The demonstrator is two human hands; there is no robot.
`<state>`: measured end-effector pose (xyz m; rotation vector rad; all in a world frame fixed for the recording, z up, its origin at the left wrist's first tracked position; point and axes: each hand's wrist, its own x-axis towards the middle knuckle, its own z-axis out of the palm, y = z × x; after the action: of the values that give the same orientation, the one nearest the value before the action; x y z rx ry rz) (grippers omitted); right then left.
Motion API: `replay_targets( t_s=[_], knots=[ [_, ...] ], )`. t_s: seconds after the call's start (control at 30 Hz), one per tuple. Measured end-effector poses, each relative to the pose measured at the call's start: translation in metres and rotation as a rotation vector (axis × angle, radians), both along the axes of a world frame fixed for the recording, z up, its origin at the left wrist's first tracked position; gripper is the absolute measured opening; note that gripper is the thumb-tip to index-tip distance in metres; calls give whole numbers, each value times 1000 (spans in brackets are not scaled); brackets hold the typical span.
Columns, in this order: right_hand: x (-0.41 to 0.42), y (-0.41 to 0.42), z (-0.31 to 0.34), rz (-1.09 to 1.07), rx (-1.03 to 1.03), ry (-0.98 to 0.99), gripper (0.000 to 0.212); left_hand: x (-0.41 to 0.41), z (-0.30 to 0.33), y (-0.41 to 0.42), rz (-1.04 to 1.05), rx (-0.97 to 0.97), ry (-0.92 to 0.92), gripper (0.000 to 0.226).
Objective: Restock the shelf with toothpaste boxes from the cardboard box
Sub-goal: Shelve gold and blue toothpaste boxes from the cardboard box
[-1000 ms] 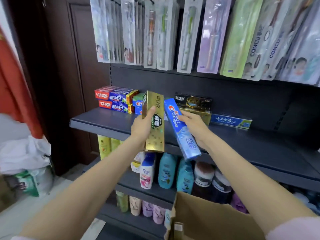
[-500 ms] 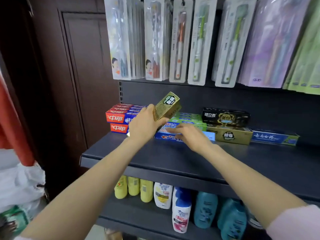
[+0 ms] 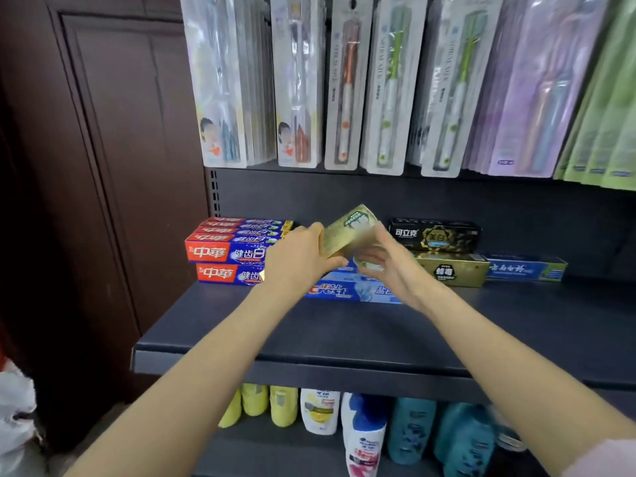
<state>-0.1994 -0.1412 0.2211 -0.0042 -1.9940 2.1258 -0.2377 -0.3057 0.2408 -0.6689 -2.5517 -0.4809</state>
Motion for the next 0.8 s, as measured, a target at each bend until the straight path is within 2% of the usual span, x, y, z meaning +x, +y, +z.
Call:
replay_targets(
  t_s=[0.07,0.13,0.17,0.23,0.3,0.37,0.47,0.57,0.67,0.73,0.8],
  knots=[
    [8,8,6,-19,-180,-48,47,7,0,15,-7,-131,156,57],
    [15,15,11,-59,-265,-37,37,13,1,26,-54,-162,248,59],
    [21,23,12,-79,-287,-4,26,16,3,32,-100,-155,206,64],
    [36,41,14,-93,-305,68,15,17,10,40,-208,-182,0,84],
    [53,62,12,-43,-290,130,26,19,16,49,-271,-245,-152,94],
    [71,80,10,11,-264,156,43,25,17,63,-278,-264,-128,89],
    [94,104,12,61,-257,182,59,46,13,88,-230,-270,29,86],
    [117,128,17,26,-235,196,63,61,7,108,-251,-220,-67,88],
    [141,151,19,50,-252,206,60,76,9,124,-296,-192,-239,70],
    [151,163,20,30,-201,186,52,90,7,136,-268,-196,-185,60],
    [154,177,17,-95,57,120,36,102,2,147,-179,-250,-56,61]
  ],
)
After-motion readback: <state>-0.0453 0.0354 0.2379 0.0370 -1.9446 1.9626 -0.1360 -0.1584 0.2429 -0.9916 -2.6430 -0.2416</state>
